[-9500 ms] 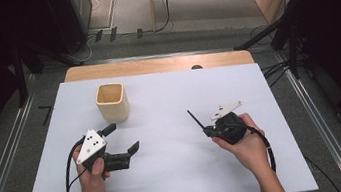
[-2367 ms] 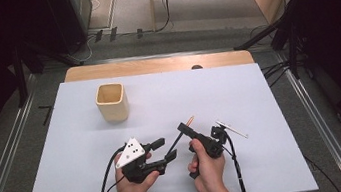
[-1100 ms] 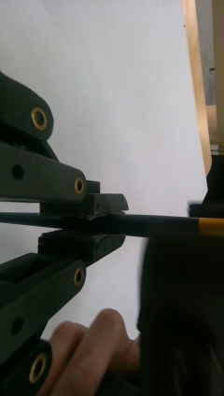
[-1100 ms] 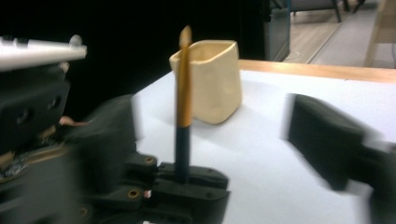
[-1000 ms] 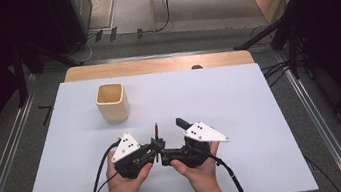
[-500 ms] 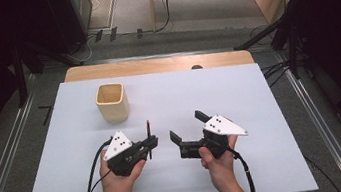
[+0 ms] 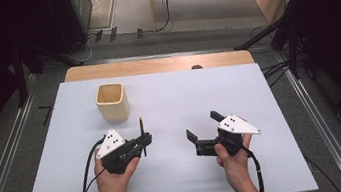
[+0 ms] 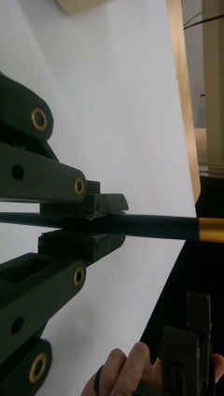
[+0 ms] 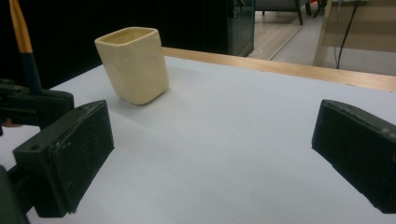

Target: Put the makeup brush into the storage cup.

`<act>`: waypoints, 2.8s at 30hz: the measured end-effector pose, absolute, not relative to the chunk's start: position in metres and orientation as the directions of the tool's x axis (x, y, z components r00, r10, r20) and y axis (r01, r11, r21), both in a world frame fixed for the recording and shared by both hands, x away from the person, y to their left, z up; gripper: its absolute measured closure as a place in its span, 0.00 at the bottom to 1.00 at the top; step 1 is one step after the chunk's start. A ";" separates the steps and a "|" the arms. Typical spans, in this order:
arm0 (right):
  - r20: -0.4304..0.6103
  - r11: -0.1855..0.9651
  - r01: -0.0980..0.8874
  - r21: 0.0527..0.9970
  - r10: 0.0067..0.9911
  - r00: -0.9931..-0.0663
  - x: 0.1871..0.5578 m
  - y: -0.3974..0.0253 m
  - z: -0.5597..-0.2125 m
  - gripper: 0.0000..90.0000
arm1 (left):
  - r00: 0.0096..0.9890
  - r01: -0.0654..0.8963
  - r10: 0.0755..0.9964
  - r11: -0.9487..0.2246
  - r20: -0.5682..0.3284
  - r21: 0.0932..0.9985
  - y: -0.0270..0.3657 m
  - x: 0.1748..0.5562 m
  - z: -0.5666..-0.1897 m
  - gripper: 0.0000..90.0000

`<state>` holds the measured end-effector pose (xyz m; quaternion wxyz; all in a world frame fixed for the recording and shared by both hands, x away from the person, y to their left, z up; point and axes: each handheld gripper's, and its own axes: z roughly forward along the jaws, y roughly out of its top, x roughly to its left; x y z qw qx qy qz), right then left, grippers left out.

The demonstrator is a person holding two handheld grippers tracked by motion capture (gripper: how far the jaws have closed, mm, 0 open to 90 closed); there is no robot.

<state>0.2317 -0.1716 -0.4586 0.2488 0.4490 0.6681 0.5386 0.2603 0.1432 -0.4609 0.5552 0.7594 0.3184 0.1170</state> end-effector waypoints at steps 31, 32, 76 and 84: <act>0.073 0.107 0.373 0.922 0.895 -0.439 0.203 -0.254 -0.495 0.00 | 0.716 0.348 0.674 -0.121 -0.180 0.930 0.171 0.278 -0.443 0.94; 0.070 0.112 0.374 0.921 0.895 -0.440 0.202 -0.256 -0.495 0.00 | 0.714 0.348 0.677 -0.121 -0.179 0.929 0.172 0.279 -0.442 0.94; 0.022 0.158 0.377 0.913 0.902 -0.431 0.200 -0.271 -0.508 0.00 | 0.668 0.299 0.730 -0.087 -0.143 0.950 0.191 0.329 -0.395 0.94; 0.021 0.159 0.380 0.911 0.903 -0.429 0.200 -0.271 -0.509 0.00 | 0.657 0.285 0.744 -0.094 -0.123 0.954 0.194 0.337 -0.388 0.94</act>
